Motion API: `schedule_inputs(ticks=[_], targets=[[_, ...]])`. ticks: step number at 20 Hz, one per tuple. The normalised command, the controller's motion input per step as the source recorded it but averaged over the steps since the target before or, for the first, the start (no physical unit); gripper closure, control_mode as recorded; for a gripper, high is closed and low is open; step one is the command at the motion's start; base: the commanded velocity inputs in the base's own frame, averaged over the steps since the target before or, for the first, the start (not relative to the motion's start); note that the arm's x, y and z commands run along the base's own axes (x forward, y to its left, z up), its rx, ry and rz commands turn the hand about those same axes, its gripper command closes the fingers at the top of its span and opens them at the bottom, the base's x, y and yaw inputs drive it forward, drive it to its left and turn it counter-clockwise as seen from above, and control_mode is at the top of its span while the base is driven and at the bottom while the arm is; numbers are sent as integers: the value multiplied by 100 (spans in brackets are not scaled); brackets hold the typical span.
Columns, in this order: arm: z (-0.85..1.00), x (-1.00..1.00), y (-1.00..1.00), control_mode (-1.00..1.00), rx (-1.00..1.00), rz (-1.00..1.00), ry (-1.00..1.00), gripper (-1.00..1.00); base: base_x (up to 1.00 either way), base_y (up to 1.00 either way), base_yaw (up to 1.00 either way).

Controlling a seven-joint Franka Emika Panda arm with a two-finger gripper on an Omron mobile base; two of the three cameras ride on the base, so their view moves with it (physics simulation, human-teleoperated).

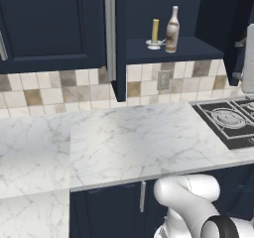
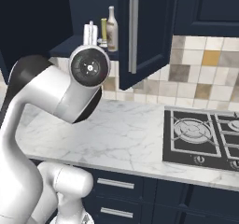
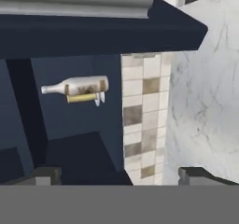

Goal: Get the candle and the liquor from the cabinet and move them to the dining counter.

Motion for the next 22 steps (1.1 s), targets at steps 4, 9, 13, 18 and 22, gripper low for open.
schedule_inputs(ticks=[4, 9, 13, 18, 22], targets=[[-10, 66, 20, -100, 0, -14, -8, -100, 0, 0, 0], [0, 68, 11, -100, 0, -32, 0, -100, 0, 0, 0], [1, 56, 3, -100, 0, -37, 0, -100, 0, 0, 0], [-6, 42, -10, -100, 0, -28, 0, -100, 0, 0, 0], [-11, 40, -26, -100, 0, -31, 0, -100, 0, 0, 0]])
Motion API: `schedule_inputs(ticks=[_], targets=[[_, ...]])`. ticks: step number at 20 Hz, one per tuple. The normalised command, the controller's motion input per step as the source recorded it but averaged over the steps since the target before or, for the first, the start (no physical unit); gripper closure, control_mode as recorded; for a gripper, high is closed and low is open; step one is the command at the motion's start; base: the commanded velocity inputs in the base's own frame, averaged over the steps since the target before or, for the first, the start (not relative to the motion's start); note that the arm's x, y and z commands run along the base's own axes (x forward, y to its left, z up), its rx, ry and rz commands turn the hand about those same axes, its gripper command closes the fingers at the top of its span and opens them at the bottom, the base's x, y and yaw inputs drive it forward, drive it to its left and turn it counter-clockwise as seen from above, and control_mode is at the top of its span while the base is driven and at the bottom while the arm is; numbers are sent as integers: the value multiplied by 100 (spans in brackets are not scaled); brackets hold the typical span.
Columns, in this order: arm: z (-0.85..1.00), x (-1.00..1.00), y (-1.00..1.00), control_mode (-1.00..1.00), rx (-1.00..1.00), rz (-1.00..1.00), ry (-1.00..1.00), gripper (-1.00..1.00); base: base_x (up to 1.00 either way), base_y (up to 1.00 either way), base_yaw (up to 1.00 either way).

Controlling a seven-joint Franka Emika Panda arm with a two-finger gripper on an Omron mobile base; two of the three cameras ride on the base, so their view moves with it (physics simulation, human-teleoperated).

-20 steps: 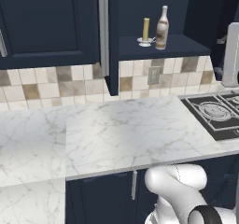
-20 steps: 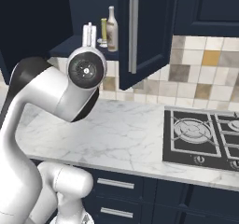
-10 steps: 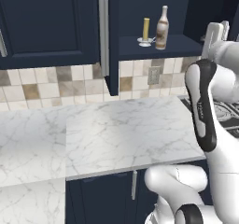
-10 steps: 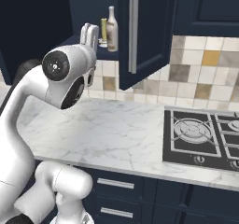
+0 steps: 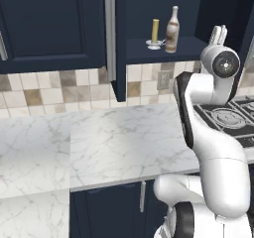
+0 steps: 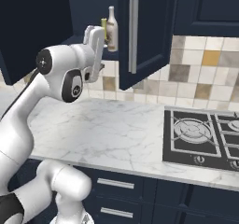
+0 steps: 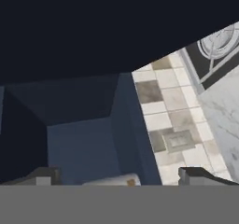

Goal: Get the candle and the liquor from the cabinet and move them to the dining counter.

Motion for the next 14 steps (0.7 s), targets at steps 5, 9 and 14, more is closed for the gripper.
schedule_inputs(ticks=[5, 9, 14], targets=[[0, 14, -34, -100, 0, -32, 0, -100, 0, 0, 0], [-1, -4, -40, -100, 5, -22, 0, -100, 0, 0, 0], [-1, -12, -50, -100, 8, -15, 0, -100, 0, 0, 0]])
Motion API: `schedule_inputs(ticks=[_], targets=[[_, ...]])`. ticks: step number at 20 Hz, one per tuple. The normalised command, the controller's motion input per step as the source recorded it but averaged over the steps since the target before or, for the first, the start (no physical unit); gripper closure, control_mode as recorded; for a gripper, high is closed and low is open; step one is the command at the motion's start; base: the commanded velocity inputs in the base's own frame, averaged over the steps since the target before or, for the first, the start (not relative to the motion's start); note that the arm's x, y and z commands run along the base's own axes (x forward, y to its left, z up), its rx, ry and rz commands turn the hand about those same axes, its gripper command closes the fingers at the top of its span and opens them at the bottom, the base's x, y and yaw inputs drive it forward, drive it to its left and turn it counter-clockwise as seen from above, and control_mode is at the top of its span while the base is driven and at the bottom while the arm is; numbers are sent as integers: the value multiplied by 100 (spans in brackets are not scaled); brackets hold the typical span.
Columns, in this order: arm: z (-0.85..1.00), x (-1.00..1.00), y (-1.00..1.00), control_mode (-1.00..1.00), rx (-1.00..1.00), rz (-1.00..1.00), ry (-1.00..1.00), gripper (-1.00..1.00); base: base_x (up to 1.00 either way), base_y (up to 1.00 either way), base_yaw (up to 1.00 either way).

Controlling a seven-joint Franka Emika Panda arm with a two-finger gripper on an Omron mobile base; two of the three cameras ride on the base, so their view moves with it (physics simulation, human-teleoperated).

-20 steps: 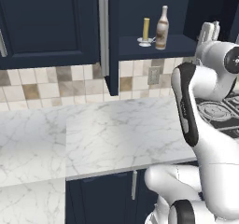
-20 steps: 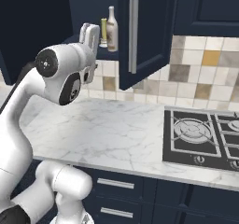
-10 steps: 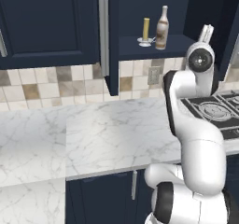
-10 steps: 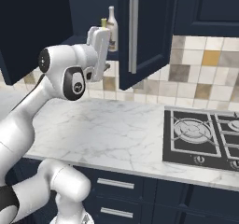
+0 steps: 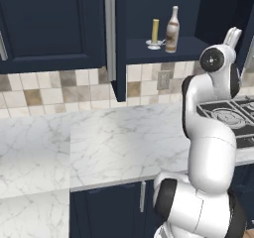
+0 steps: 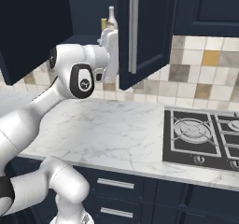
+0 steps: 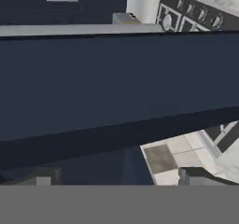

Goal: Get the candle and the liquor from the cabinet and move them to the dining counter.

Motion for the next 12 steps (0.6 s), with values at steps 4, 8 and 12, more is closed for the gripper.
schedule_inputs(ticks=[4, 8, 12], targets=[[1, -37, -39, -100, 10, -15, 0, -100, 0, 0, 0], [0, -39, -32, -100, 12, -17, 0, -100, 0, 0, 0], [0, -33, -49, -100, 14, -17, 0, -100, 0, 0, 0]])
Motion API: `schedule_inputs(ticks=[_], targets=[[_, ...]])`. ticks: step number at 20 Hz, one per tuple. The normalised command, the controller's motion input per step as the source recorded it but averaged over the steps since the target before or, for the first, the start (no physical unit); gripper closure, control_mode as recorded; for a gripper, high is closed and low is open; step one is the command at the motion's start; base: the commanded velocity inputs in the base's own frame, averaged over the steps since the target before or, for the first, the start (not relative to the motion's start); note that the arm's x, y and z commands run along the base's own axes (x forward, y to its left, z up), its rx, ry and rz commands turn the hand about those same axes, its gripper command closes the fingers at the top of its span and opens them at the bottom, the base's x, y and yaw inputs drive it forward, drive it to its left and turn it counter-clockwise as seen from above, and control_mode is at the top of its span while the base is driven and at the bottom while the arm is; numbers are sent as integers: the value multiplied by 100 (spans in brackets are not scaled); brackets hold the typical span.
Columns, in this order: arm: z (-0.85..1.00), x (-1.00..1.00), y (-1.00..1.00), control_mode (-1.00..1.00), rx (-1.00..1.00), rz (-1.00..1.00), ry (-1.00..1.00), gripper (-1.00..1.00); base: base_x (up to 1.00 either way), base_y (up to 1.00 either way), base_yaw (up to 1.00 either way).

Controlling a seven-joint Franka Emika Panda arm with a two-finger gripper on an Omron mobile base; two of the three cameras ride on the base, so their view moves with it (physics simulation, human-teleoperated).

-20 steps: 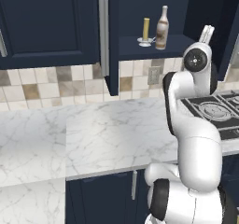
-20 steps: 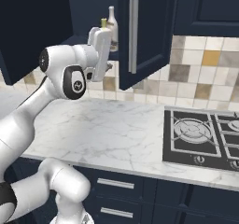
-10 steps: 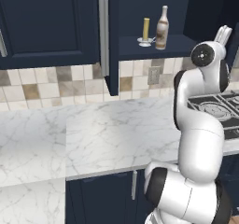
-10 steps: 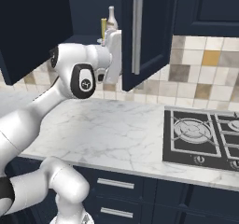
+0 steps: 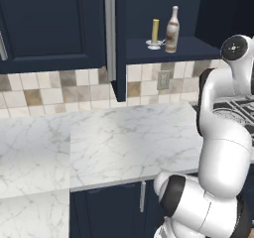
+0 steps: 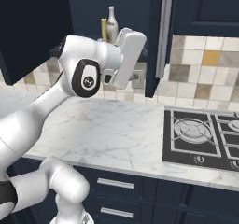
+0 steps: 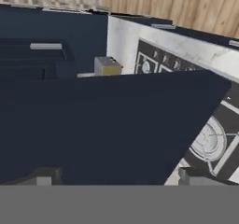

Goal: Get the candle and the liquor from the cabinet and move them to the dining counter.

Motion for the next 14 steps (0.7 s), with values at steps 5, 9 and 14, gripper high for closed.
schedule_inputs(ticks=[5, 9, 14], targets=[[0, -18, -66, -100, 9, -12, 0, -100, 0, 0, 0], [0, -2, -37, -100, 1, -7, 0, -100, 0, 0, 0], [-4, 0, 21, -100, 0, 1, -3, -100, 0, 0, 0]])
